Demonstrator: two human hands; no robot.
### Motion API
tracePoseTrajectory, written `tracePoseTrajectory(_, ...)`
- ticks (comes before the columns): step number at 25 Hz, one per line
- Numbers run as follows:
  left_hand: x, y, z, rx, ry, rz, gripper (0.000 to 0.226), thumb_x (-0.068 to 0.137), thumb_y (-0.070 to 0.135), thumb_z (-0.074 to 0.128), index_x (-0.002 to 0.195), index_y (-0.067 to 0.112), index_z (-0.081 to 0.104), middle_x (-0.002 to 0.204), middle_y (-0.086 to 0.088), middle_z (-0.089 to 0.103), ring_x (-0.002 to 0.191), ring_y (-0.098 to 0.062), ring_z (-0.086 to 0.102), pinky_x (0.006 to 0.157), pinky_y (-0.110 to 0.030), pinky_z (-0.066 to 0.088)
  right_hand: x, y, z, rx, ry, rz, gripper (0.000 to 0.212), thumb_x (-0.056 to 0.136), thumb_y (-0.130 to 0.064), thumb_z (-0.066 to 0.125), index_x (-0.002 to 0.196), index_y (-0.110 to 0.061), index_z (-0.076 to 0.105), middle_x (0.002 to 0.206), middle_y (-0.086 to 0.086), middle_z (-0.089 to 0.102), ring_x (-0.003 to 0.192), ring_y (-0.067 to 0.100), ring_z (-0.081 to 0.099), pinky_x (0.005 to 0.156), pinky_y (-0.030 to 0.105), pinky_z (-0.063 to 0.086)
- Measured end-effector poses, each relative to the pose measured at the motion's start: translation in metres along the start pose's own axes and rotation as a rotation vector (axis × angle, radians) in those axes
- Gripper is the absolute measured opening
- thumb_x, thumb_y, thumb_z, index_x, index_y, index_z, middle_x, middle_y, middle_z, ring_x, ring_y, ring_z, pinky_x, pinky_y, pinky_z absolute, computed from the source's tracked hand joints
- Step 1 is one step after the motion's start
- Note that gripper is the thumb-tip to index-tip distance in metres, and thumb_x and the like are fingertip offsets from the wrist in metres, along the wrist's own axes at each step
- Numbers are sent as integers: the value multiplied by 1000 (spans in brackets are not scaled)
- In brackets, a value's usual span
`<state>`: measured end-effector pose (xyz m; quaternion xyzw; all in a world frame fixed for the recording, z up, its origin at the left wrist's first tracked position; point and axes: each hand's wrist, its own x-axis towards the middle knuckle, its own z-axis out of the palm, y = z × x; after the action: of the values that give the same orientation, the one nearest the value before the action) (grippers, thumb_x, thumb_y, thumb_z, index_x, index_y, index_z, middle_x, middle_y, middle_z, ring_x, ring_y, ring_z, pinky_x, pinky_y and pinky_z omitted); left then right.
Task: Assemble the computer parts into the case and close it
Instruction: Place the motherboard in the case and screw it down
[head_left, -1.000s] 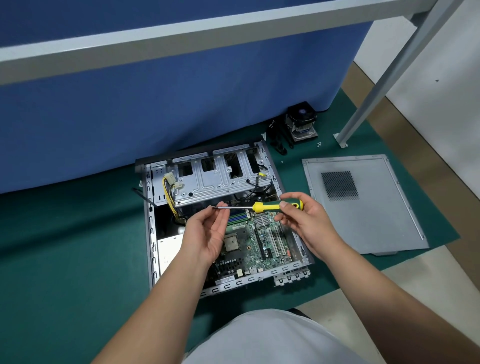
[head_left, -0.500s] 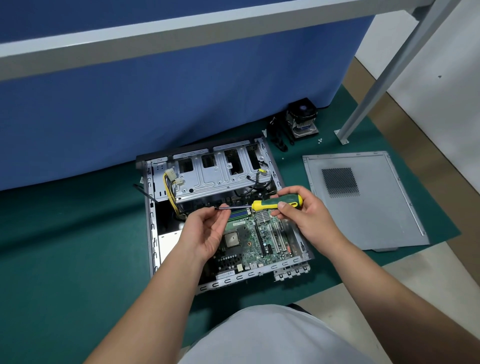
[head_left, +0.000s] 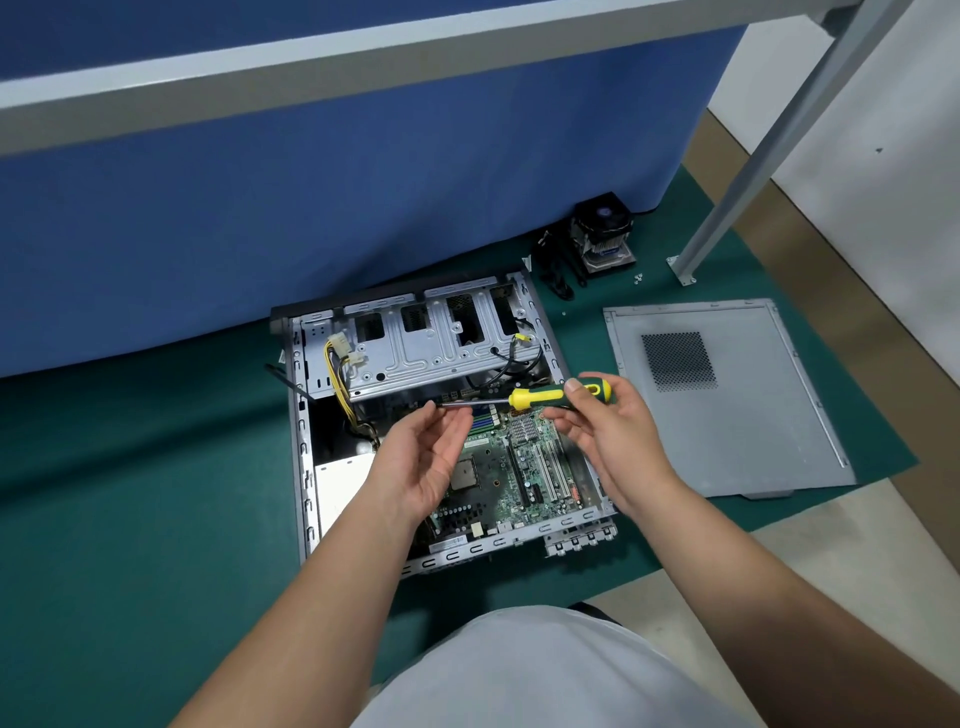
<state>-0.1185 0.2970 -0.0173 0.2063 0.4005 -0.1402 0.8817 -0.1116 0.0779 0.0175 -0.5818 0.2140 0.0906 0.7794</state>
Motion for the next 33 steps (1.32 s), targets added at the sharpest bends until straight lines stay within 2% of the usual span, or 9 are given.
tracePoseTrajectory(3, 0, -5, -4, 138, -43, 3, 26, 100, 18, 63, 114, -5, 63, 116, -28, 72, 106, -38, 73, 80, -39, 64, 1, -3, -4, 35, 29, 4, 24, 98, -16, 67, 117, -6, 57, 104, 14, 70, 90, 24, 75, 76, 26, 59)
tracePoseTrajectory(9, -3, 0, -15, 457, 42, 131, 24, 103, 21, 61, 115, 0, 65, 109, -20, 76, 104, -31, 75, 87, -38, 63, 12, -28, -20, -34, 15, -58, 21, 96, -16, 68, 113, -7, 59, 97, 8, 71, 88, 23, 75, 79, 26, 60)
tracePoseTrajectory(13, -5, 21, -23, 1304, 62, 651, 12, 102, 25, 60, 110, 22, 69, 103, 5, 75, 99, -13, 70, 88, -33, 57, 18, -40, -33, -220, -23, -123, 19, 97, -16, 68, 112, -10, 59, 92, 4, 73, 88, 25, 76, 77, 25, 60)
tracePoseTrajectory(16, 3, 43, -38, 1902, 13, 1062, 31, 101, 28, 58, 131, 20, 63, 130, 3, 65, 124, -17, 55, 107, -43, 47, 19, -47, -40, -383, -97, -162, 21, 95, -17, 70, 114, -12, 61, 91, 2, 75, 86, 27, 76, 77, 26, 61)
tracePoseTrajectory(19, 11, 59, -55, 2291, 60, 1046, 59, 105, 46, 47, 159, 29, 33, 167, 3, 27, 156, -21, 19, 128, -47, 16, 17, -51, -44, -565, -220, -206, 24, 93, -22, 73, 115, -20, 64, 96, 8, 74, 88, 23, 76, 81, 28, 60)
tracePoseTrajectory(22, 16, 57, -67, 2403, 100, 1005, 65, 105, 59, 26, 164, 36, 10, 172, 9, 3, 158, -12, -3, 129, -40, -1, 13, -53, -50, -854, -333, -309, 25, 91, -32, 75, 114, -34, 65, 92, -8, 71, 84, 5, 71, 79, 16, 54)
tracePoseTrajectory(24, 17, 56, -68, 2383, 131, 1039, 64, 103, 55, 26, 163, 36, 15, 172, 10, 10, 158, -11, 2, 129, -39, 1, 11, -51, -55, -1067, -394, -384, 26, 90, -43, 72, 114, -43, 61, 86, -17, 68, 77, 3, 66, 70, 14, 49)
tracePoseTrajectory(28, 20, 57, -69, 2369, 156, 1071, 63, 101, 50, 30, 162, 37, 21, 170, 10, 17, 158, -11, 10, 129, -40, 6, 12, -41, -61, -1318, -516, -418, 37, 88, -68, 56, 118, -47, 53, 87, -20, 63, 84, 3, 62, 70, 25, 50)
tracePoseTrajectory(33, 20, 58, -68, 2363, 157, 1085, 63, 100, 45, 34, 161, 36, 25, 169, 9, 22, 157, -13, 16, 129, -39, 6, 14, -26, -66, -1377, -626, -447, 45, 89, -65, 53, 121, -35, 61, 108, -24, 52, 95, 1, 55, 81, 23, 46)
